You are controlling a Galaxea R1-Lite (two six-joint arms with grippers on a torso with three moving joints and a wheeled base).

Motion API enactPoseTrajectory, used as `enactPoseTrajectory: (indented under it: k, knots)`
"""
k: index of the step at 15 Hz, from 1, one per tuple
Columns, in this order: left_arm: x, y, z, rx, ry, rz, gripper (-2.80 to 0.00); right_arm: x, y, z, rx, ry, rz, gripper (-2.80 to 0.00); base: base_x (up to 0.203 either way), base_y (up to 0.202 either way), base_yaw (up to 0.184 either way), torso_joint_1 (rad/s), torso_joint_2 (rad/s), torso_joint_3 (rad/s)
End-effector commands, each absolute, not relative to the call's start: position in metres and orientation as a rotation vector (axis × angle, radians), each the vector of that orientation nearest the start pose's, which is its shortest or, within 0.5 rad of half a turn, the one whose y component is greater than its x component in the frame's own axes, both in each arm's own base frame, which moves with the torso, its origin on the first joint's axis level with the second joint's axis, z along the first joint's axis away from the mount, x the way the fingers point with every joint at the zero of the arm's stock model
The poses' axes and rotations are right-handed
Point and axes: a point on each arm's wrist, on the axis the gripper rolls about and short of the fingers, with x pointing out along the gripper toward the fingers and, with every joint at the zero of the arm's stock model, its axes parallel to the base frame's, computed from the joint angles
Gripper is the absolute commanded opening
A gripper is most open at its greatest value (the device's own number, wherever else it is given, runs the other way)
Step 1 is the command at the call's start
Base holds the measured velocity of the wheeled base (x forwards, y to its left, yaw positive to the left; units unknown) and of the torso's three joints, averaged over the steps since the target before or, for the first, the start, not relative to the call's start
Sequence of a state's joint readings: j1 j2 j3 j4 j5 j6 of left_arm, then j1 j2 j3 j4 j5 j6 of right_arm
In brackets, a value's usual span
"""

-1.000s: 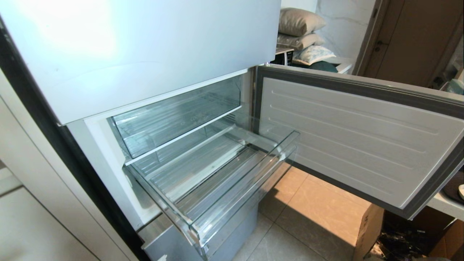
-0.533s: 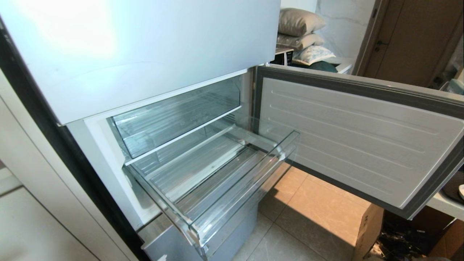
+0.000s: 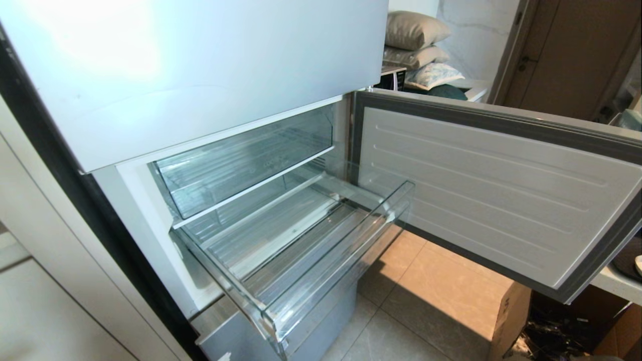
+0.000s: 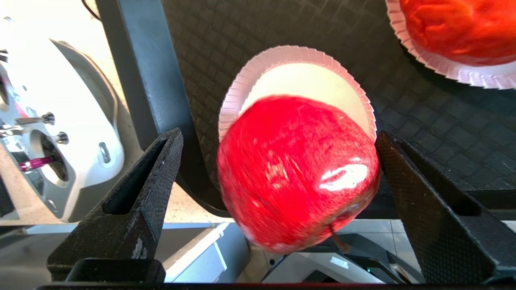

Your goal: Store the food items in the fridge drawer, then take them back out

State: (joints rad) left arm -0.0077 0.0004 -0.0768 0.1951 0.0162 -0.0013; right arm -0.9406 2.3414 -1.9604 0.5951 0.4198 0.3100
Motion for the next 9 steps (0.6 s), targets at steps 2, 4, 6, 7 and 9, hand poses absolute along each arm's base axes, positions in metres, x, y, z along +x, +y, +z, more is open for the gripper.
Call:
enactPoseTrajectory:
  k: [2, 4, 6, 7, 9]
  knots:
    - [-0.030, 0.001, 0.076, 0.000, 0.120, 0.006, -2.80, 0.272, -0.362, 0.146, 0.916, 0.676, -0.608, 0.00, 0.000, 0.000, 0.000, 0.000, 0.00, 0.000]
    - [-0.030, 0.001, 0.076, 0.000, 0.120, 0.009, -2.80, 0.265, -0.360, 0.156, 0.918, 0.659, -0.597, 0.00, 0.000, 0.000, 0.000, 0.000, 0.00, 0.000]
    - [-0.030, 0.001, 0.076, 0.000, 0.120, 0.008, -2.80, 0.259, -0.354, 0.163, 0.923, 0.670, -0.594, 0.00, 0.000, 0.000, 0.000, 0.000, 0.00, 0.000]
    - [-0.030, 0.001, 0.076, 0.000, 0.120, 0.008, -2.80, 0.257, -0.351, 0.166, 0.929, 0.679, -0.592, 0.00, 0.000, 0.000, 0.000, 0.000, 0.00, 0.000]
    - [-0.030, 0.001, 0.076, 0.000, 0.120, 0.009, -2.80, 0.253, -0.345, 0.170, 0.939, 0.683, -0.582, 0.00, 0.000, 0.000, 0.000, 0.000, 0.00, 0.000]
